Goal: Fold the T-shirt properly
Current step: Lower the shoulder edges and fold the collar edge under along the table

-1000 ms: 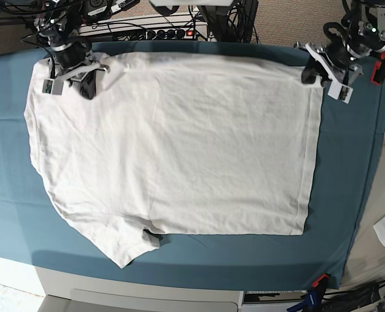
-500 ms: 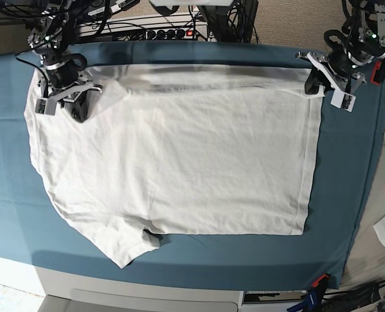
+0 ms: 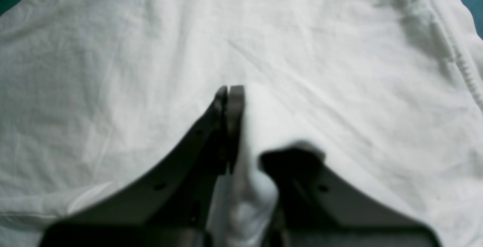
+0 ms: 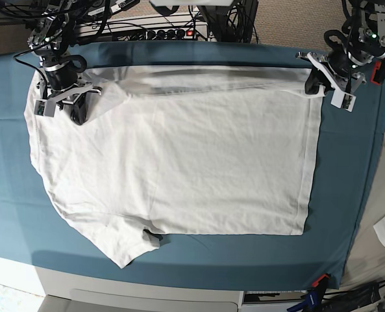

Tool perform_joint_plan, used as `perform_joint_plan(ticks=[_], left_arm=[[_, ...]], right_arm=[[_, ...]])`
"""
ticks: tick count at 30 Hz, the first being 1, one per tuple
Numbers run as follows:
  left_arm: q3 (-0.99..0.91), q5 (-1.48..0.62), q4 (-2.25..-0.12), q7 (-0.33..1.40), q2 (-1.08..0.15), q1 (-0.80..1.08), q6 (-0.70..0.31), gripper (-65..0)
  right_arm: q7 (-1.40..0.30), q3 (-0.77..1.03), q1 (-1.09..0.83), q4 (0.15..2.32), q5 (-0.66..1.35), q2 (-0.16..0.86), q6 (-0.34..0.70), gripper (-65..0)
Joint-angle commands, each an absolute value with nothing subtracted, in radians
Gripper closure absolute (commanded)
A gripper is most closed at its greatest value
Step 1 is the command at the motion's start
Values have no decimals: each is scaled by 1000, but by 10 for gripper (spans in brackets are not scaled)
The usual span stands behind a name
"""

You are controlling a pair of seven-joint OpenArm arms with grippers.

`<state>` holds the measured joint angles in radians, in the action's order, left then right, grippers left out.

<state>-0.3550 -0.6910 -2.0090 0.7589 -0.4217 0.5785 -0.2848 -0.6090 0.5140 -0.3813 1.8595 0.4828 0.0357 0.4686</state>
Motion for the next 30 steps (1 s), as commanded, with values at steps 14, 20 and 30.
perform_joint_plan(ticks=[14,20,30], left_arm=[[-363,-641,-2022,706,-435,579,-281,-296],[-363,-638,-2022,707,-435,579,-259,-296],[-363,-638,-2022,709,-435,581,-260,-296]], right_arm=[[-489,519,-366,1876,451,107,470,-251],[-495,572,-366,1877,400,136,471,-251],[-865,834,-461,2045,1010,117,698,-32]])
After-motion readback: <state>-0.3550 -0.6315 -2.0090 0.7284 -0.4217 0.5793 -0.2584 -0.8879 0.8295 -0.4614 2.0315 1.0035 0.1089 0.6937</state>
